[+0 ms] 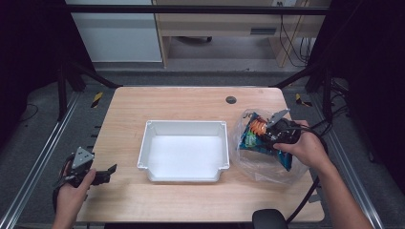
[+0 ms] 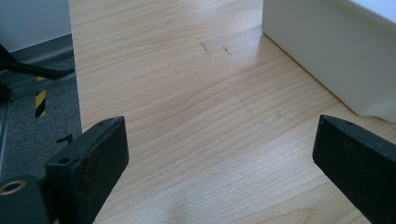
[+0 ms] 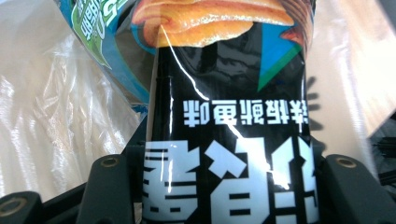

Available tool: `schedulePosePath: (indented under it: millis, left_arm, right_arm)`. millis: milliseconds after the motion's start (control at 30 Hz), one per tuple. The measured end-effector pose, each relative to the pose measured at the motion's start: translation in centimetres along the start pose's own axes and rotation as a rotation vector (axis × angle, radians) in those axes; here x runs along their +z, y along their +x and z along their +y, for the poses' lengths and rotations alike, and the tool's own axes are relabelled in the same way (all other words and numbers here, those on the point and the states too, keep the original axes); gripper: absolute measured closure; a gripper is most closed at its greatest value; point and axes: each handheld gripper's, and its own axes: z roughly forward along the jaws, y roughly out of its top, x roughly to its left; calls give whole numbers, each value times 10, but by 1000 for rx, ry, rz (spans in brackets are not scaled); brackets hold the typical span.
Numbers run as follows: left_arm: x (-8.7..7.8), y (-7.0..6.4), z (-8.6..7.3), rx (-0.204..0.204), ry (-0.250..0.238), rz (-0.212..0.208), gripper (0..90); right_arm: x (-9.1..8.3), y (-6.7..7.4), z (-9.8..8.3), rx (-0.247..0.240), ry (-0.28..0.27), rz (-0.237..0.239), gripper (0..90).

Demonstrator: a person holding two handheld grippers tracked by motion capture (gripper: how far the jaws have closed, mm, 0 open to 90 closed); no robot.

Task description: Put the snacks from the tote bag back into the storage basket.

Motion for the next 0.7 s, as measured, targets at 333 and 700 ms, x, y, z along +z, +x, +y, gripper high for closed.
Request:
schedulePosePath:
  millis: [333,700]
  left_arm:
    - [1,5,-1,-11,-1,-10,31]
    - [1,5,-1,-3,2,-11,31]
  right_arm:
    - [-21,-3,-1,35,-59,-32,429]
    - [-32,-8,-9,63,-74,-56,432]
